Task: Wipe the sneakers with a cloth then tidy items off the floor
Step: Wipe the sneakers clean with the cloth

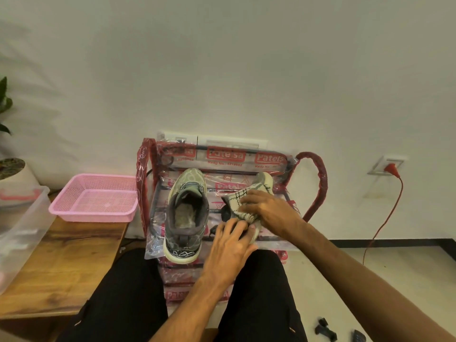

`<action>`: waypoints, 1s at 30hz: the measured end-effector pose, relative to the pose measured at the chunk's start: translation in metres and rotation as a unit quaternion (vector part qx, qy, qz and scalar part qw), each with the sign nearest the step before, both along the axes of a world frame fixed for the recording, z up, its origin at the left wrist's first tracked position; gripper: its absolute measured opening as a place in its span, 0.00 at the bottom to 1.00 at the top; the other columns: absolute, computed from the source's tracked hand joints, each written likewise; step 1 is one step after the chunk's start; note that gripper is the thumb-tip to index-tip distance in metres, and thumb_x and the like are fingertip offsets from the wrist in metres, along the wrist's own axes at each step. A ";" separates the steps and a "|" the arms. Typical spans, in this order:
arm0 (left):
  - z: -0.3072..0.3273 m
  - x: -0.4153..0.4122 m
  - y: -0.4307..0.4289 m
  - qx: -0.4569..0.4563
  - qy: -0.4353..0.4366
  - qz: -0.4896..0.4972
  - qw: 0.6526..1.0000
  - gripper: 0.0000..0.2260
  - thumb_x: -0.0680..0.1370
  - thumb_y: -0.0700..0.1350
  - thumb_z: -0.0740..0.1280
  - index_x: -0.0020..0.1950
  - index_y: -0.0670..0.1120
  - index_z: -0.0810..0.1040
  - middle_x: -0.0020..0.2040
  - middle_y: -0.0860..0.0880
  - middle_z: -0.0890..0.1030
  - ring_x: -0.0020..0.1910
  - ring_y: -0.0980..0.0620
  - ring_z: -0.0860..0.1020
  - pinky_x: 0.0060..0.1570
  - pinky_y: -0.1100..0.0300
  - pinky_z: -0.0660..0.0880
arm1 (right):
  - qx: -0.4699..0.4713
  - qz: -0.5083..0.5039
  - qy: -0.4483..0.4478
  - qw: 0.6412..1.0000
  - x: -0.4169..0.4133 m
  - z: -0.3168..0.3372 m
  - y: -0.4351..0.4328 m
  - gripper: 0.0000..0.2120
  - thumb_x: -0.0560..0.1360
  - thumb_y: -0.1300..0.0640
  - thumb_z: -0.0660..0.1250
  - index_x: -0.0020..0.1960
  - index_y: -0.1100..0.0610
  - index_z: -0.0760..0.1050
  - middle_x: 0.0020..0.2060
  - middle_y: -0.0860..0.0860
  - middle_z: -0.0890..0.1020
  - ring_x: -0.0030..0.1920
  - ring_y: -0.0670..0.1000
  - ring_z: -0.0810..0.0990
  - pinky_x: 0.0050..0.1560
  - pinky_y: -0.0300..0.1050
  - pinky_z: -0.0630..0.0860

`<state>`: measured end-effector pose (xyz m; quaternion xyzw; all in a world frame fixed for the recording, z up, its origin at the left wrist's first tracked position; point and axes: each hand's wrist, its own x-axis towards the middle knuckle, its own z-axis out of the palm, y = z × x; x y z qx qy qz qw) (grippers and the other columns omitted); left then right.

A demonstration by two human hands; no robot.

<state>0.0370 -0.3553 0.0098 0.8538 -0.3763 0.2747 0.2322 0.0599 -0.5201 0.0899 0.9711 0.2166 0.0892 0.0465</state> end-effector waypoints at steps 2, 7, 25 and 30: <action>0.003 0.001 -0.001 0.006 -0.009 -0.002 1.000 0.22 0.68 0.50 0.78 0.58 0.45 0.80 0.52 0.48 0.76 0.55 0.49 0.70 0.52 0.48 0.78 | -0.001 -0.054 -0.031 0.998 0.002 0.003 -0.003 0.19 0.76 0.60 0.68 0.66 0.52 0.76 0.66 0.51 0.76 0.70 0.53 0.69 0.68 0.49 0.69; 0.000 0.001 0.001 -0.006 0.012 -0.001 1.000 0.20 0.69 0.50 0.77 0.58 0.47 0.79 0.53 0.49 0.76 0.57 0.49 0.72 0.53 0.48 0.77 | 0.047 0.009 0.033 0.998 -0.009 0.000 0.012 0.19 0.76 0.62 0.68 0.65 0.54 0.77 0.68 0.52 0.75 0.72 0.53 0.66 0.70 0.49 0.65; 0.002 0.005 0.000 -0.001 0.023 -0.005 1.000 0.20 0.68 0.51 0.77 0.57 0.47 0.80 0.52 0.50 0.77 0.56 0.50 0.71 0.50 0.49 0.78 | 0.027 -0.035 -0.009 0.999 -0.007 -0.002 0.013 0.18 0.75 0.64 0.67 0.65 0.55 0.77 0.64 0.53 0.77 0.68 0.54 0.70 0.67 0.49 0.70; 0.003 0.003 0.000 0.024 -0.007 -0.014 1.000 0.21 0.68 0.50 0.77 0.58 0.45 0.80 0.51 0.49 0.76 0.56 0.48 0.71 0.52 0.48 0.77 | 0.022 -0.043 -0.059 0.997 -0.015 0.001 -0.008 0.20 0.70 0.64 0.74 0.61 0.55 0.80 0.59 0.53 0.81 0.63 0.56 0.76 0.61 0.51 0.74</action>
